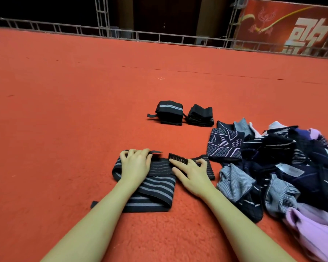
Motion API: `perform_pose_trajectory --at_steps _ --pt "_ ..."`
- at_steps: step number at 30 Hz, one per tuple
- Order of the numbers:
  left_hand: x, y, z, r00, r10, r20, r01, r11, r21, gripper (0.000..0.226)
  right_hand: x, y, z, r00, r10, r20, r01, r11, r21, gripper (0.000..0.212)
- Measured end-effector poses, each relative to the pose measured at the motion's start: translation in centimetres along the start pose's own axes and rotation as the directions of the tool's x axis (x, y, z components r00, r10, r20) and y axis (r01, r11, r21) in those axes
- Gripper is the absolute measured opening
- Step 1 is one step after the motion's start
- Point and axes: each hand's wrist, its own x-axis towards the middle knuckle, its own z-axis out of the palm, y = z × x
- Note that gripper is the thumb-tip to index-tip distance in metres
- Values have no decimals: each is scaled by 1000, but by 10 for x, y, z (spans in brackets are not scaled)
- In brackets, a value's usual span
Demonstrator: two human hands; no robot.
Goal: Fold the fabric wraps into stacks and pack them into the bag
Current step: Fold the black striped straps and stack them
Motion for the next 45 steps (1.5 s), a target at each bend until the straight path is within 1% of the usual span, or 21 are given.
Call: perform_pose_trajectory --at_steps 1,3,5,7,8,9,12,15,17,20,23,26,27,29,31,33,35,38,40,43,45 --pt "0 -2 3 998 34 -45 -34 999 10 26 -1 -1 -1 1000 -5 3 5 1000 0 63" --pt "-1 -4 7 993 70 -96 -66 997 48 44 -2 -1 1 1000 -3 -19 4 999 47 54" --pt "0 -5 6 989 106 -107 -96 991 94 60 -3 -2 0 997 19 -78 -9 991 131 58" --pt "2 -6 4 982 137 -132 -120 984 128 62 -4 -3 -2 992 76 -96 -55 977 204 64" --pt "3 -7 2 978 150 -145 -130 982 140 60 -4 -3 -1 990 110 -85 -89 971 221 64" --pt "3 -8 1 974 161 -161 -137 979 150 58 -4 -3 -2 990 122 -71 -104 971 217 60" --pt "1 -11 0 965 158 -209 -126 980 157 58 2 2 4 995 64 -82 -58 996 71 40" --pt "2 -12 0 965 112 -237 -80 987 139 60 4 4 11 996 68 -56 -68 998 2 36" --pt "2 -10 -6 980 62 -191 -51 997 63 53 9 -3 4 993 98 -65 -97 995 18 33" --pt "2 -18 -15 1000 21 18 -20 996 -83 40 26 -22 -8 994 104 -32 -105 994 -7 37" --pt "-4 -42 -16 991 81 110 -67 990 -123 32 39 -44 -4 998 17 61 -15 999 -39 56" --pt "-10 -55 -15 989 63 136 -52 995 -84 30 47 -57 8 989 -35 141 42 998 -49 81" --pt "-11 -56 -15 988 54 143 -43 996 -79 33 48 -59 12 991 -30 133 37 998 -49 91" --pt "-12 -53 -19 984 38 172 -26 997 -72 42 46 -60 19 998 -28 63 31 999 -36 106" --pt "-12 -50 -21 980 26 199 -11 997 -72 49 40 -60 24 1000 -19 -6 19 1000 -25 111" --pt "-13 -49 -23 982 33 185 -16 996 -91 49 36 -60 27 997 19 -73 -20 1000 -8 110" --pt "-11 -47 -26 979 64 192 -42 993 -113 49 35 -62 26 993 16 -117 -19 1000 -24 100" --pt "-4 -44 -32 946 165 279 -177 984 20 48 35 -63 28 982 -80 -169 72 996 -58 76" --pt "2 -46 -31 923 173 345 -214 973 86 47 34 -63 29 977 -116 -177 103 992 -78 71" --pt "1 -54 -24 914 96 395 -139 987 83 48 35 -68 28 990 -71 -123 54 989 -137 80" --pt "-2 -60 -21 908 67 414 -99 993 56 67 39 -73 28 990 -42 -133 19 986 -167 77"
